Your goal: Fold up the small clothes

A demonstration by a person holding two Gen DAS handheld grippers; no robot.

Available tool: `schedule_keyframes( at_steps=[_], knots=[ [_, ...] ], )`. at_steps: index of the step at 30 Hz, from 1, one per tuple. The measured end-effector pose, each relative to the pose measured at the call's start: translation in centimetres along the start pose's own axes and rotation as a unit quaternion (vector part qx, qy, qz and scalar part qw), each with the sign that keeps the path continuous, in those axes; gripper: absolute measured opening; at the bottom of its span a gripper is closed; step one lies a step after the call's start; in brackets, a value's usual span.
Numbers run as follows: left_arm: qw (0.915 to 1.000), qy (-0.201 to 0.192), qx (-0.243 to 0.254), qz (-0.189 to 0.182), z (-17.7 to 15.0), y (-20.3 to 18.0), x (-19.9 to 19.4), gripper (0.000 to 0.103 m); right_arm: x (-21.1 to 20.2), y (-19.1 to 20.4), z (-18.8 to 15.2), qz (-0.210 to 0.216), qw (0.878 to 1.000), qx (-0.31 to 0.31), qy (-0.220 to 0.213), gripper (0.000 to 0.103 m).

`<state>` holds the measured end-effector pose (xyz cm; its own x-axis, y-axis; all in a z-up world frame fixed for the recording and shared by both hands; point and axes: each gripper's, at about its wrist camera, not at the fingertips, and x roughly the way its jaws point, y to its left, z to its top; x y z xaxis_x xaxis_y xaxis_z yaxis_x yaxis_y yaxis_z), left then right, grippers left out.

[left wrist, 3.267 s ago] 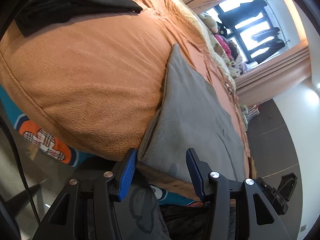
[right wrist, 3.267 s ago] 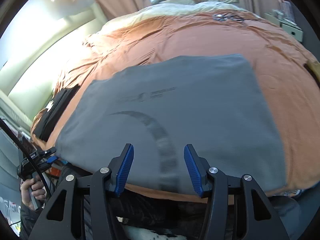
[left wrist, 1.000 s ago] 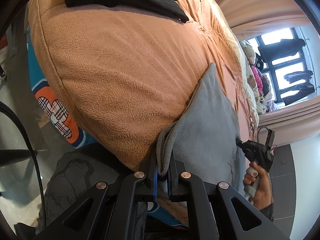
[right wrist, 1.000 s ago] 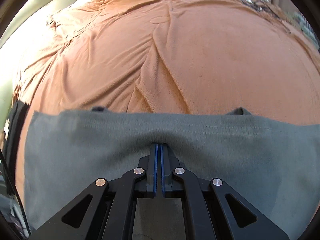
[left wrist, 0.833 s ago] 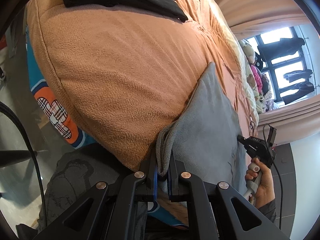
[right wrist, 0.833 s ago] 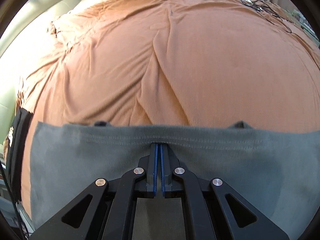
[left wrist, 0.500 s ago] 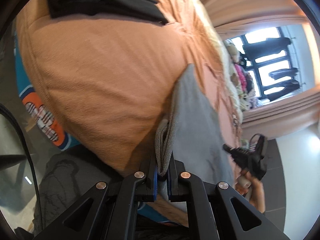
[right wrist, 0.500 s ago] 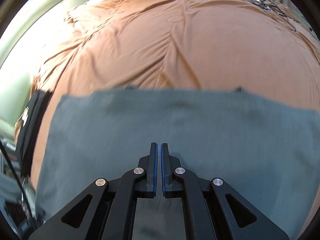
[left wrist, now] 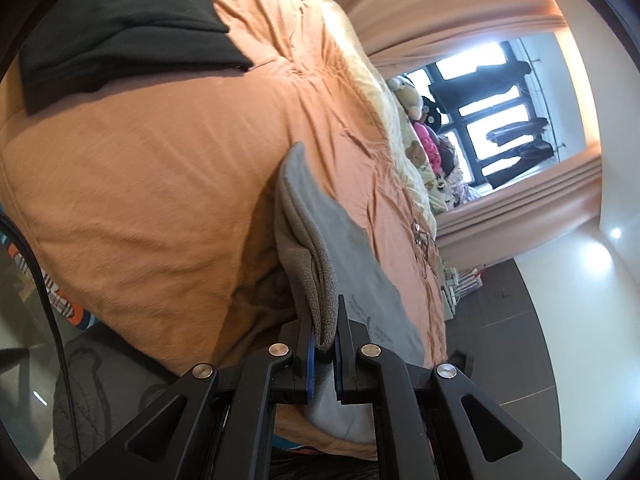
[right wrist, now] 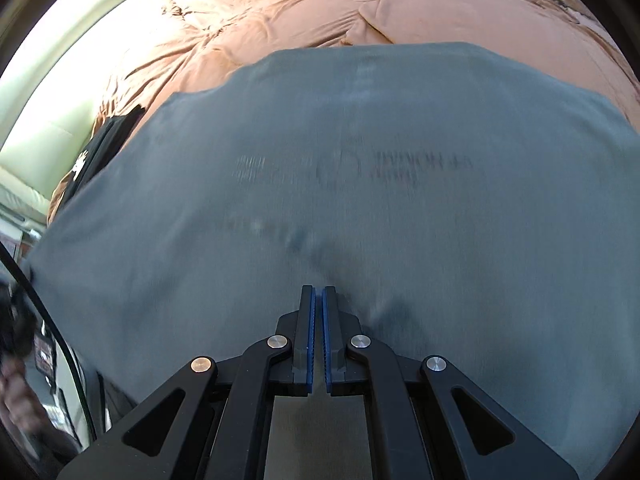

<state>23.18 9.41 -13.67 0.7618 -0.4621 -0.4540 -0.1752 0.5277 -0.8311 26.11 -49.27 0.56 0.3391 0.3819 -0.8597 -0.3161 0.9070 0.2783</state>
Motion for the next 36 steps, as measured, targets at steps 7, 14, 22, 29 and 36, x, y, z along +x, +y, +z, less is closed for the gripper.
schedule_keyframes(
  at_steps=[7, 14, 22, 29, 36],
  knots=[
    [0.9998, 0.002, 0.015, -0.015, 0.3, -2.1, 0.4, 0.006, -3.0, 0.0, -5.1, 0.003, 1.000, -0.006, -0.023, 0.000],
    [0.9990, 0.002, 0.033, -0.031, 0.6, -4.8, 0.6, 0.006, -5.1, -0.2, -9.7, 0.015, 0.999, 0.002, -0.030, 0.000],
    [0.9970, 0.009, 0.062, -0.047, 1.1, -8.7, 1.1, 0.006, -7.0, 0.3, -9.1, 0.030, 0.998, 0.002, -0.056, 0.000],
    [0.9942, 0.022, 0.092, -0.052, 1.2, -11.5, 2.1, 0.006, -5.4, 0.7, -7.0, 0.039, 0.997, 0.024, -0.067, 0.000],
    [0.9893, 0.037, 0.126, -0.063, 0.8, -14.7, 3.4, 0.006, -3.8, 0.0, -8.2, 0.066, 0.995, 0.053, -0.055, 0.000]
  ],
)
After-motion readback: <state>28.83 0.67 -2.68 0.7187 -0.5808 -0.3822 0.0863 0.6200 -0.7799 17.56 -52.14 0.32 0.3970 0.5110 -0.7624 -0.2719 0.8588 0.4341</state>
